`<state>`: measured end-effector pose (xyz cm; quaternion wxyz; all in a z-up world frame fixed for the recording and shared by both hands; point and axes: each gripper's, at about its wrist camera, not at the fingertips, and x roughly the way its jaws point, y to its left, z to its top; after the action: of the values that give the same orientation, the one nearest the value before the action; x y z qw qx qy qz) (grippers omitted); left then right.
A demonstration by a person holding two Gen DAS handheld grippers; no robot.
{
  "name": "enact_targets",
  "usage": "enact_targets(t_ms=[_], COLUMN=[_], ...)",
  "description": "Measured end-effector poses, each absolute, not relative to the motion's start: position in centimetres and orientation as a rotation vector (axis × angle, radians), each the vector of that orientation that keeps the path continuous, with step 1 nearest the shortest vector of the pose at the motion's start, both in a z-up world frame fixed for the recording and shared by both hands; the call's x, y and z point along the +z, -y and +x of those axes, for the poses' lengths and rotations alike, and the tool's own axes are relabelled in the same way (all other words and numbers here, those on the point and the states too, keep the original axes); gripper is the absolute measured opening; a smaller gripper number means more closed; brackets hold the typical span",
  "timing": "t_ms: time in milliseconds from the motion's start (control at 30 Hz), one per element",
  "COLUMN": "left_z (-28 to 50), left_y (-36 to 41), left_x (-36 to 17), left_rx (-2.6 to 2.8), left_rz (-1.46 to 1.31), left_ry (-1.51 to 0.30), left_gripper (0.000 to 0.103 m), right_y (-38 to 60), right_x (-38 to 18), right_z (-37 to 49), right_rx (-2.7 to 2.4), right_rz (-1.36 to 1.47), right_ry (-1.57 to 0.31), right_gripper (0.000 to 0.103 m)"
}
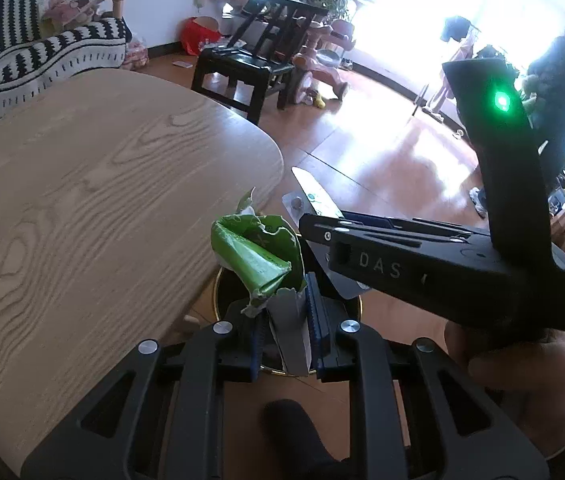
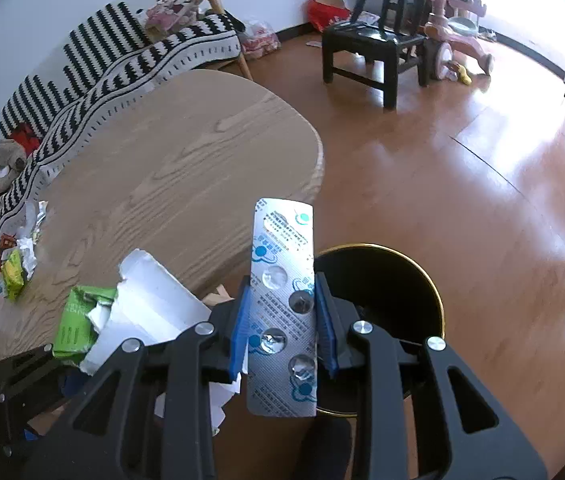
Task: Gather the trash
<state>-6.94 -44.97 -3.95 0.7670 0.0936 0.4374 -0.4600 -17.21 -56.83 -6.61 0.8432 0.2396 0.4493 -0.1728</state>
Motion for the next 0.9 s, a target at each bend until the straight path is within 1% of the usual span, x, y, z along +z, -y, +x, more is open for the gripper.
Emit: enact_targets(t_ms=[800,833,867,900], left_z=[-7.1,-7.0,-7.0,-7.0], left_y=[49.8,50.0,50.0,49.9], left_x=[-8.4,-8.6,-8.7,-8.9], left_rx=[-1.055,-1.051,-1.045,-1.042], left_rz=[0.291,0.291,0.290,0.289], left_ry=[-1.030,-1.034,-1.035,-1.038], left_gripper=[0.018,0.019,0.022,0.028], right_y=[60.0,60.1,60.1,60.2], right_x=[-8.7,-8.7,-8.8,-8.9], right_z=[-19.8,-19.7,-19.7,-19.8], right_rx=[-0.421,-0.420,-0.419,-0.421], right_rz=[0.590,0.593,0.597,0.599], right_ry=[-0.975,-0.979,-0.984,-0.986], right_gripper=[0.030,0.032,0.035,0.046])
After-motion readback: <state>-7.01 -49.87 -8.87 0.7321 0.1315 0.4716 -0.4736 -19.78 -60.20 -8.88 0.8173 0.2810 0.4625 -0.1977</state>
